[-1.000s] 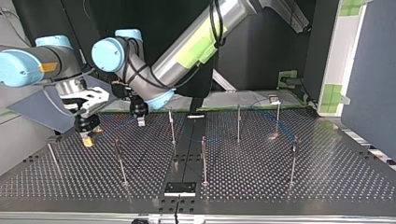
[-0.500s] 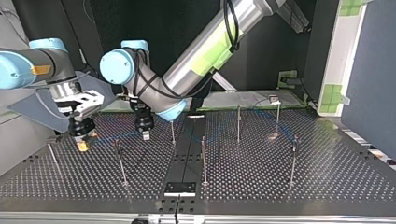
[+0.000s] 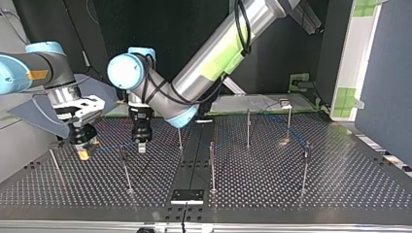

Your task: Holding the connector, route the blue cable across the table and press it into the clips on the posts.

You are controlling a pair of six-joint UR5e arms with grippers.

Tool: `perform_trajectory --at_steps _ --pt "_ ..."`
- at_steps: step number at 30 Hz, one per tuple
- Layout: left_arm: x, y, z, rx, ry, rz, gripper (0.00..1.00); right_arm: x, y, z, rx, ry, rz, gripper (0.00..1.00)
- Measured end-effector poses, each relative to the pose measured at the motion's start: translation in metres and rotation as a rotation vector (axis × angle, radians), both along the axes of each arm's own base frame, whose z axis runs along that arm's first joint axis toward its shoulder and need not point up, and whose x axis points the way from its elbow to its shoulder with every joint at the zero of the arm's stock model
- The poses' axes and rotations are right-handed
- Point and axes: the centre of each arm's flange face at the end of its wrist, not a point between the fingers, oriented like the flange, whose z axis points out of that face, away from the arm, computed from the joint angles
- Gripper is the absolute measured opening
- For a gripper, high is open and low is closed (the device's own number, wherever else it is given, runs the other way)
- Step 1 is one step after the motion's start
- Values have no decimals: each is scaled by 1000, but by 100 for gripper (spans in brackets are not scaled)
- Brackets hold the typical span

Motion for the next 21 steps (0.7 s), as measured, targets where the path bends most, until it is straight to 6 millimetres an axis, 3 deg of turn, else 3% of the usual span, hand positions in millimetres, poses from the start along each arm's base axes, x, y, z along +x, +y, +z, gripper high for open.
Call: perform_trajectory --at_steps 10,21 --pt "11 -2 4 -16 -35 -74 0 -2 -4 0 -13 -6 13 0" --pt "31 12 -2 -11 -41 -99 0 -4 -11 -6 -15 -13 11 0"
